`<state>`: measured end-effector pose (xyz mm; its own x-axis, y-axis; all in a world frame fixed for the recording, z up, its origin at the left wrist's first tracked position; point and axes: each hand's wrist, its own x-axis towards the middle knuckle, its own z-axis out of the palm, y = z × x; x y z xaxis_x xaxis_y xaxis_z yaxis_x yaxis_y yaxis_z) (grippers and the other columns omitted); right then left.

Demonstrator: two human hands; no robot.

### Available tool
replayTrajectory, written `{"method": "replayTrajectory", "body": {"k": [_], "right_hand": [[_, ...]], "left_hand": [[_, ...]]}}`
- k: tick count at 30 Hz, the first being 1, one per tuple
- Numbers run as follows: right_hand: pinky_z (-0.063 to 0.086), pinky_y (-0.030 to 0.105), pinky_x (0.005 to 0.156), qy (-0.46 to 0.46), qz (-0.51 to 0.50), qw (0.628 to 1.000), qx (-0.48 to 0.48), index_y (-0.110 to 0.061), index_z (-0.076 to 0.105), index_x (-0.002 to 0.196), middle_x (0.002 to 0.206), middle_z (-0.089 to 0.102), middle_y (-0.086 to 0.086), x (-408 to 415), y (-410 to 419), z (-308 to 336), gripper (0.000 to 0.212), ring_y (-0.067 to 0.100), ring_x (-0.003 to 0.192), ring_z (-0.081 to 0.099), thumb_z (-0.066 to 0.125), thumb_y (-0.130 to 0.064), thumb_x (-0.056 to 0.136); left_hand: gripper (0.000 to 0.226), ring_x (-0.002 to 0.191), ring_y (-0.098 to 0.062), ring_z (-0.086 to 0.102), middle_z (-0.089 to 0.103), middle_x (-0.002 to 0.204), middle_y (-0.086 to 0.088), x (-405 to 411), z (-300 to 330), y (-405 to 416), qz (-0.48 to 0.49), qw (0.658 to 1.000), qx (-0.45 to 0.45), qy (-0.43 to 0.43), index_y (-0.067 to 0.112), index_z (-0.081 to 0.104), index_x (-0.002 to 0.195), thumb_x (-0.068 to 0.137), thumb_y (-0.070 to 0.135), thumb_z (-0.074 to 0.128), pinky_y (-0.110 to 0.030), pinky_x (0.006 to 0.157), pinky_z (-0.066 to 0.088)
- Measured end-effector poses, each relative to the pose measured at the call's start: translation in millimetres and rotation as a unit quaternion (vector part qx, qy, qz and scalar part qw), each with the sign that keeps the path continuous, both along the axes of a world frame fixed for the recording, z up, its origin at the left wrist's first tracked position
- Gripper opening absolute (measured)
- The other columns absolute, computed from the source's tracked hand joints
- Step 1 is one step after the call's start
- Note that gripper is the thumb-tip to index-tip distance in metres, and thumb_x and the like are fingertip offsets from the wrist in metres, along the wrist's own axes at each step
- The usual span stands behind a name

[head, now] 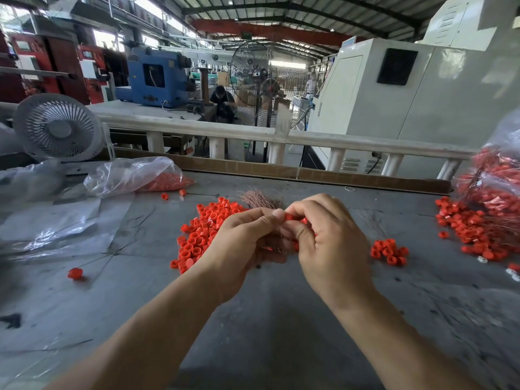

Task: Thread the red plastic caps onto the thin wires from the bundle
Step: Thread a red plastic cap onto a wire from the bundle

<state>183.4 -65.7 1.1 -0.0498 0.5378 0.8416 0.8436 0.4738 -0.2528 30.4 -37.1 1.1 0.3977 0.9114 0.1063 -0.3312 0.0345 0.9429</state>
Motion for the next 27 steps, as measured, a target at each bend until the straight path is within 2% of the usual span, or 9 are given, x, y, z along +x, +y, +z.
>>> {"method": "replayTrajectory", "body": {"k": [2,5,7,10,12,16,21,25,27], "right_hand": [[0.047,0.026,0.076,-0.001,0.013,1.000,0.003,-0.016,0.073,0.096,0.095,0.063,-0.006,1.0,-0.5,1.8,0.006,0.015,0.092,0.060,0.076,-0.014,0.091],[0.043,0.014,0.068,0.003,0.025,1.000,-0.009,-0.020,0.072,0.099,0.092,0.060,-0.011,1.4,-2.6,2.1,0.011,0.004,0.082,0.056,0.077,-0.016,0.090],[0.043,0.010,0.068,0.013,0.038,0.999,-0.017,-0.020,0.071,0.102,0.090,0.062,-0.013,0.3,-3.4,0.9,0.015,0.002,0.080,0.056,0.077,-0.016,0.089],[0.051,0.019,0.076,0.040,0.070,0.996,-0.029,-0.017,0.072,0.105,0.096,0.069,-0.010,0.0,-3.1,0.1,0.017,0.005,0.088,0.063,0.077,-0.016,0.089],[0.053,0.022,0.077,0.057,0.083,0.994,-0.034,-0.017,0.071,0.106,0.098,0.070,-0.009,0.6,-2.7,0.3,0.017,0.006,0.089,0.065,0.077,-0.017,0.090],[0.053,0.018,0.075,0.077,0.100,0.991,-0.037,-0.019,0.071,0.104,0.096,0.069,-0.011,0.1,-2.3,-0.7,0.015,0.005,0.087,0.067,0.077,-0.020,0.091],[0.053,0.018,0.077,0.072,0.120,0.989,-0.050,-0.017,0.069,0.101,0.096,0.067,-0.010,-3.3,0.1,-4.3,0.015,0.005,0.088,0.066,0.076,-0.010,0.090],[0.055,0.027,0.079,0.068,0.132,0.985,-0.088,-0.019,0.069,0.102,0.096,0.069,-0.012,-3.2,1.3,-7.8,0.017,0.006,0.090,0.067,0.075,-0.010,0.090],[0.057,0.029,0.079,0.071,0.139,0.982,-0.108,-0.019,0.069,0.106,0.098,0.071,-0.013,-3.4,1.4,-9.1,0.019,0.006,0.092,0.069,0.075,-0.010,0.090]], "left_hand": [[0.027,0.076,-0.024,0.065,0.065,0.091,-0.020,-1.8,0.3,0.8,0.006,1.000,0.008,-0.012,0.001,0.067,0.102,0.090,0.025,0.065,-0.036,0.067,0.054],[0.025,0.070,-0.024,0.063,0.062,0.086,-0.021,-2.9,0.3,0.3,0.020,0.999,0.017,-0.018,0.002,0.069,0.099,0.088,0.025,0.067,-0.029,0.056,0.053],[0.026,0.071,-0.031,0.061,0.059,0.092,-0.025,-3.0,0.1,0.8,0.029,0.999,0.021,-0.023,0.001,0.069,0.101,0.088,0.024,0.067,-0.034,0.061,0.052],[0.032,0.090,-0.041,0.055,0.059,0.103,-0.028,-3.4,-0.4,1.7,0.036,0.998,0.014,-0.043,-0.003,0.068,0.105,0.086,0.022,0.070,-0.055,0.085,0.041],[0.031,0.095,-0.042,0.052,0.059,0.103,-0.029,-4.2,0.2,1.2,0.044,0.998,0.008,-0.043,-0.003,0.068,0.105,0.086,0.021,0.070,-0.058,0.089,0.034],[0.032,0.093,-0.042,0.054,0.060,0.101,-0.029,-4.3,-0.9,1.7,0.056,0.998,0.007,-0.032,-0.004,0.068,0.105,0.087,0.022,0.069,-0.056,0.086,0.038],[0.040,0.085,-0.038,0.059,0.066,0.094,-0.029,-2.6,-3.0,2.3,0.074,0.997,0.002,-0.009,-0.010,0.067,0.106,0.093,0.027,0.066,-0.037,0.069,0.051],[0.041,0.089,-0.040,0.060,0.062,0.106,-0.042,-5.3,-2.9,3.2,0.082,0.996,0.016,-0.006,-0.007,0.070,0.106,0.086,0.029,0.069,-0.047,0.081,0.051],[0.037,0.085,-0.038,0.063,0.066,0.099,-0.038,-7.1,-5.4,6.7,0.089,0.996,0.022,-0.008,-0.006,0.071,0.104,0.087,0.027,0.070,-0.045,0.077,0.054]]}}
